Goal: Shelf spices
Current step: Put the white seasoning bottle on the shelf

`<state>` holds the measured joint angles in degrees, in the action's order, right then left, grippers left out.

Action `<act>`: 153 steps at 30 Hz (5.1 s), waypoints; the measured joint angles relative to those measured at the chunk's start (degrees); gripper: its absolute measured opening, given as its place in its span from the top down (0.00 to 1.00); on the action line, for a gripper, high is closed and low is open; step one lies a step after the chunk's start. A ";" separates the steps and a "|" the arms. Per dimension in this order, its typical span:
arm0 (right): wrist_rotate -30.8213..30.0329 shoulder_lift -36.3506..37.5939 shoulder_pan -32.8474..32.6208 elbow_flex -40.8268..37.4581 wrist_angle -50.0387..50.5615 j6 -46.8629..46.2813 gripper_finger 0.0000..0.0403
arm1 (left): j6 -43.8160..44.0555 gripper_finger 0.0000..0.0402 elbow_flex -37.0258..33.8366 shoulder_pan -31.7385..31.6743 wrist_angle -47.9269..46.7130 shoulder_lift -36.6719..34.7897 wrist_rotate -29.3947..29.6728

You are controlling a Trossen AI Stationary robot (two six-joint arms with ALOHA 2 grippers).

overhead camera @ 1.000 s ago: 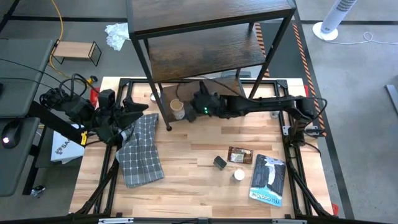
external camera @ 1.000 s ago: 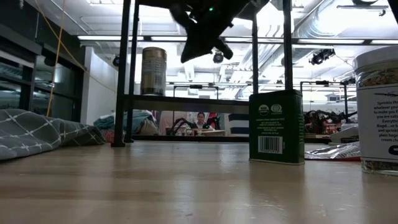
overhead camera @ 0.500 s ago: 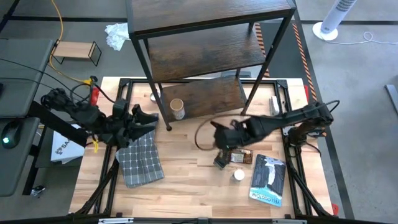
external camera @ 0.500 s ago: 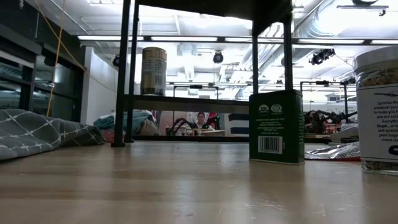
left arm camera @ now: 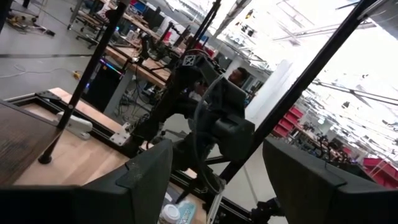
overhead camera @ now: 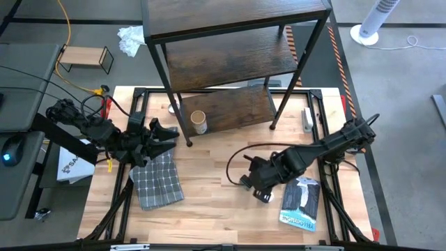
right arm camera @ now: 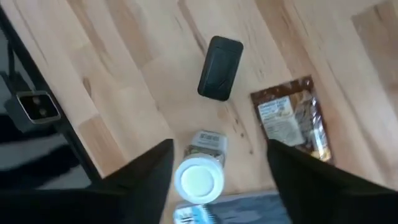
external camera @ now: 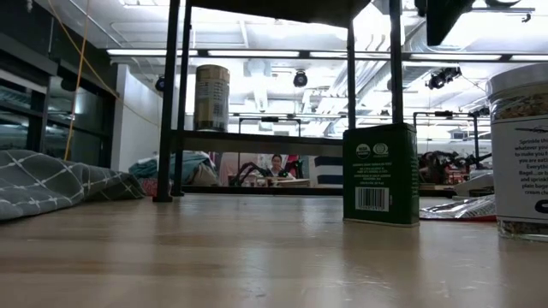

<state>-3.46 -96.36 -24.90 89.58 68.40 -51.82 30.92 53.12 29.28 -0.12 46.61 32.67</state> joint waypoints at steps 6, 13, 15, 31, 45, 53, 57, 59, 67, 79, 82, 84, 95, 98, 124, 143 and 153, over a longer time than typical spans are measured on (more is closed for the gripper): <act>0.70 -1.35 -2.54 -0.07 0.96 -9.13 0.18 | -0.02 0.38 0.00 0.00 -0.05 0.00 -0.04; 4.63 -6.77 -4.95 -0.09 1.03 -11.32 0.15 | -0.07 0.38 0.00 0.00 -0.14 0.00 -0.13; 5.63 -8.01 -4.99 -0.09 0.62 -11.33 0.15 | -0.04 0.38 0.00 0.00 -0.15 0.00 -0.13; 7.94 -17.75 -5.12 -0.13 0.92 -9.69 0.15 | 0.33 0.38 0.00 -0.02 -0.15 0.00 0.06; 4.34 -15.79 -4.63 0.96 9.65 -5.14 0.54 | -0.59 0.38 0.00 -0.97 -0.24 0.00 1.16; -19.07 -9.60 2.27 11.77 12.84 -6.08 0.54 | -1.54 0.38 0.00 -2.81 -0.04 0.00 1.27; -27.52 -9.08 8.86 17.74 7.74 0.30 0.54 | -1.55 0.38 0.00 -3.45 -0.02 0.00 1.27; -26.55 -9.18 12.80 18.78 1.51 6.88 0.54 | -1.55 0.38 0.00 -3.55 -0.02 0.00 1.27; -16.54 -9.82 28.12 18.88 -6.04 21.42 0.54 | 0.13 0.38 0.00 -3.54 -0.07 0.00 1.64; -4.55 -10.82 40.98 18.56 -0.90 22.05 0.54 | 0.69 0.38 0.00 -3.54 0.39 0.00 1.68; -4.16 -10.82 41.61 18.56 -0.31 21.90 0.54 | 1.91 0.38 0.00 -3.54 0.41 0.00 1.68; -4.20 -10.82 41.74 18.56 -0.45 21.89 0.54 | 1.98 0.38 0.00 -3.54 0.37 0.00 1.66; -4.84 -10.82 41.74 18.56 -0.57 20.79 0.38 | 2.07 0.38 0.00 -3.54 0.39 0.00 1.64; -4.84 -10.82 41.74 18.56 -0.57 20.77 0.37 | 2.75 0.38 0.00 -3.54 0.37 0.00 1.58; -23.09 -9.20 30.45 18.66 9.05 26.76 0.82 | 3.39 0.38 0.00 -3.34 -2.36 0.00 0.79; -37.47 -9.14 29.53 -4.40 -15.57 -3.63 1.00 | 3.52 0.38 0.00 -3.30 -2.23 0.02 0.02; -33.46 -9.14 28.47 -6.08 -41.99 11.41 1.00 | 5.38 0.38 0.00 -3.30 -2.23 0.02 -0.26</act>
<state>-36.92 -105.49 3.57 83.50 26.41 -40.41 36.30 53.12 25.98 -2.35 46.63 32.40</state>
